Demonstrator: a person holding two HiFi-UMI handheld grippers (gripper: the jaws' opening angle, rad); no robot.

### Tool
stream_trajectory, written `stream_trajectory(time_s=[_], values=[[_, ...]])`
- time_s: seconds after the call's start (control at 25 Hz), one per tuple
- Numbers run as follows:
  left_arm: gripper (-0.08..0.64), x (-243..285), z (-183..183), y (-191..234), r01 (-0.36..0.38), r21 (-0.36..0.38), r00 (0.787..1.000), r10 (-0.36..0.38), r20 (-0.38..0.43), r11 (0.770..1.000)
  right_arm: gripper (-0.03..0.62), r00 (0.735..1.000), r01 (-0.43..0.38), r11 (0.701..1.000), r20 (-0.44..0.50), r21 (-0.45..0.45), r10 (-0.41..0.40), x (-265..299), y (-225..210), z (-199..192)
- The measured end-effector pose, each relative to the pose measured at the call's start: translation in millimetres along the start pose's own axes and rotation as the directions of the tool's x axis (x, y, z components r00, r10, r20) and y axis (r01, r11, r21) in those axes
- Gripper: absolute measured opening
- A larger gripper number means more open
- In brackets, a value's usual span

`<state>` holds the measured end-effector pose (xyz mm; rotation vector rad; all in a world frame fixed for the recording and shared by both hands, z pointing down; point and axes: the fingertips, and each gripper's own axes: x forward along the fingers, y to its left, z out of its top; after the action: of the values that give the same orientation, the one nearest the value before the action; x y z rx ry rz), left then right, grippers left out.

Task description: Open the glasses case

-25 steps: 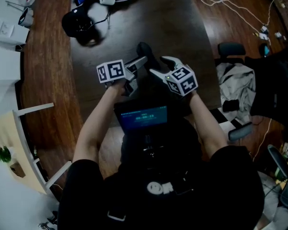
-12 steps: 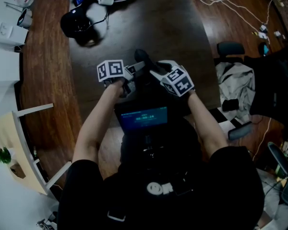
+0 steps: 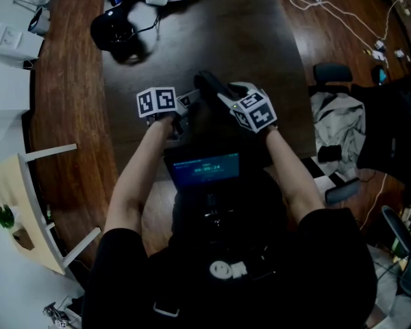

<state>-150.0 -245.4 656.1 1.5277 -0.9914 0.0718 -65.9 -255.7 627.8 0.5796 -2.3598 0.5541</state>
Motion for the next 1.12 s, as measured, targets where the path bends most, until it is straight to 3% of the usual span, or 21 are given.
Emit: stream_trajectory(time_s=[0.08,0.2,0.28,0.36,0.48,0.6,0.68,0.96,1.12], values=[[0.154,-0.9,3.5,-6.9,0.014,0.022,1.000,-0.014,0.019,1.000,0.161,1.000,0.020,0.999,0.010,0.040,-0.020,-2.7,-5.8,2.5],[0.135,-0.1,14.3,-36.9,0.104,0.017,0.990,-0.106,0.089,0.994,0.160,0.999,0.032,0.996,0.013,0.084,-0.033,-5.3,-11.1,3.1],[0.094,9.6,14.0,-47.4,0.101,0.036,0.991,-0.104,0.089,0.994,0.139,0.999,0.048,0.990,0.015,0.130,-0.050,-6.6,-16.2,2.3],[0.019,19.9,9.4,-45.0,0.044,0.068,0.997,-0.049,0.068,0.997,0.125,0.996,0.087,0.984,0.013,0.154,-0.090,-8.4,-23.1,1.4],[0.000,23.5,12.9,-35.3,-0.043,0.089,0.997,0.036,0.073,0.995,0.086,0.986,0.166,0.974,-0.003,0.153,-0.167,-12.4,-38.6,1.3],[0.000,21.5,4.0,-7.2,-0.199,0.167,0.980,0.201,0.009,0.966,0.055,0.975,0.215,0.968,-0.092,0.126,-0.204,-9.9,-49.3,-15.1],[0.000,22.3,-4.2,6.6,-0.229,0.207,0.971,0.238,-0.019,0.951,0.022,0.966,0.227,0.970,-0.142,0.085,-0.214,-5.6,-51.1,-28.7],[0.000,25.9,4.6,6.7,-0.161,0.189,0.987,0.156,0.041,0.969,0.003,0.960,0.215,0.971,-0.206,0.104,-0.190,-4.5,-56.4,-46.2],[0.000,19.5,16.5,-2.3,-0.129,0.180,0.989,0.114,0.091,0.975,0.003,0.968,0.215,0.969,-0.158,0.125,-0.194,-12.4,-58.7,-37.4]])
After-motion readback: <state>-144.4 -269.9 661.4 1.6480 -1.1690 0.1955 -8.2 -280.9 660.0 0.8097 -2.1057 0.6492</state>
